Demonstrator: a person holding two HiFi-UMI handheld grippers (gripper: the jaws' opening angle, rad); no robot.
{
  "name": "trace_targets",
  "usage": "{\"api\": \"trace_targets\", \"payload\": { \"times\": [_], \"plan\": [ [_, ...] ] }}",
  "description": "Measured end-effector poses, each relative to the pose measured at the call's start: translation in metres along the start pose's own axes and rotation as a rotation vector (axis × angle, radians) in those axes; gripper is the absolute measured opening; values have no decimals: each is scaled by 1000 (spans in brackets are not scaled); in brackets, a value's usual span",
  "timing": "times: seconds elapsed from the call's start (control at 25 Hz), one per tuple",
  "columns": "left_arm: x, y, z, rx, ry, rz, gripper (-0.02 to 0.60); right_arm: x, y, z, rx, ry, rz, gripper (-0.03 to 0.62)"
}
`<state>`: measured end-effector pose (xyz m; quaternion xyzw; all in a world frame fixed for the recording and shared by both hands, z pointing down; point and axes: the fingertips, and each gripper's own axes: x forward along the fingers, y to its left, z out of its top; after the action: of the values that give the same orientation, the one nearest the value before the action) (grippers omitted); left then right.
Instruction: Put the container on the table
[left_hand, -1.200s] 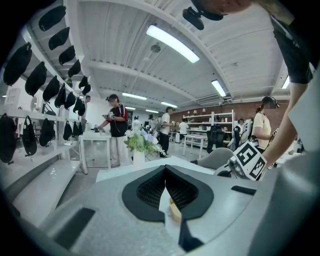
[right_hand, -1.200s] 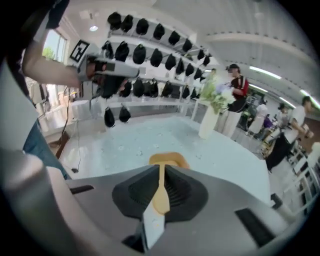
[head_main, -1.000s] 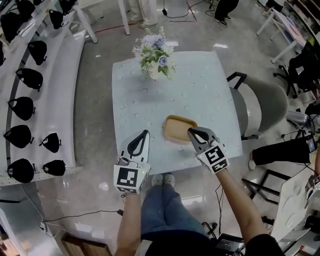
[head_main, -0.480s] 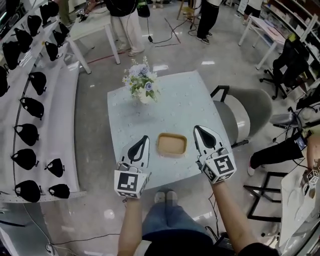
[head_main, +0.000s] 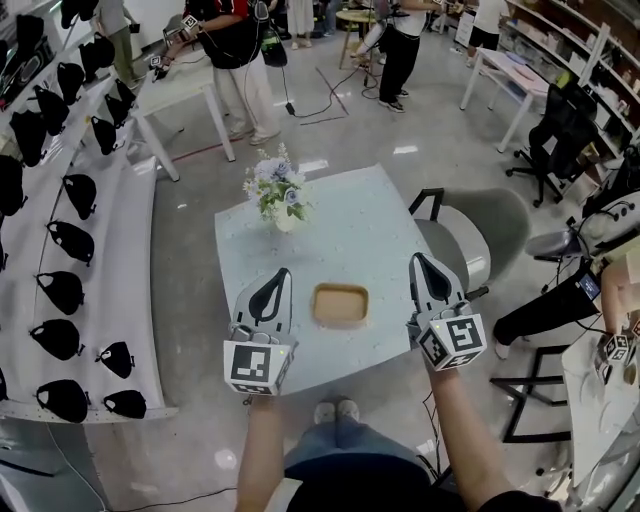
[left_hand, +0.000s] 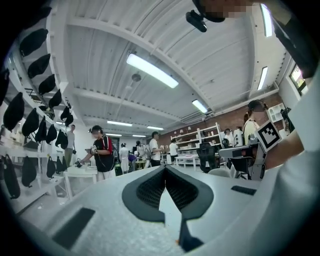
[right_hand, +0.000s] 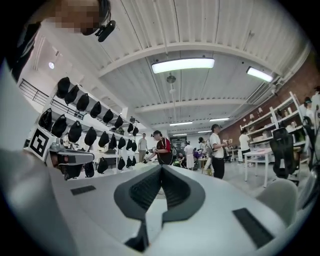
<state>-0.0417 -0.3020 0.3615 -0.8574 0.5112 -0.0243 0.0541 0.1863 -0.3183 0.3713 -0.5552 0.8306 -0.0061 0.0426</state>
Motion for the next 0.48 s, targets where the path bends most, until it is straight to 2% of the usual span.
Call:
{"api": "trace_targets", "payload": {
  "times": [0.24,0.48],
  "plan": [
    [-1,-4,19,15,-40,-10,2,-15,-4,1,-1,7,-35,-2],
    [-3,-9,20,10,-46,-16,2,-23,-3,1,-5,12,-38,-2]
  ]
}}
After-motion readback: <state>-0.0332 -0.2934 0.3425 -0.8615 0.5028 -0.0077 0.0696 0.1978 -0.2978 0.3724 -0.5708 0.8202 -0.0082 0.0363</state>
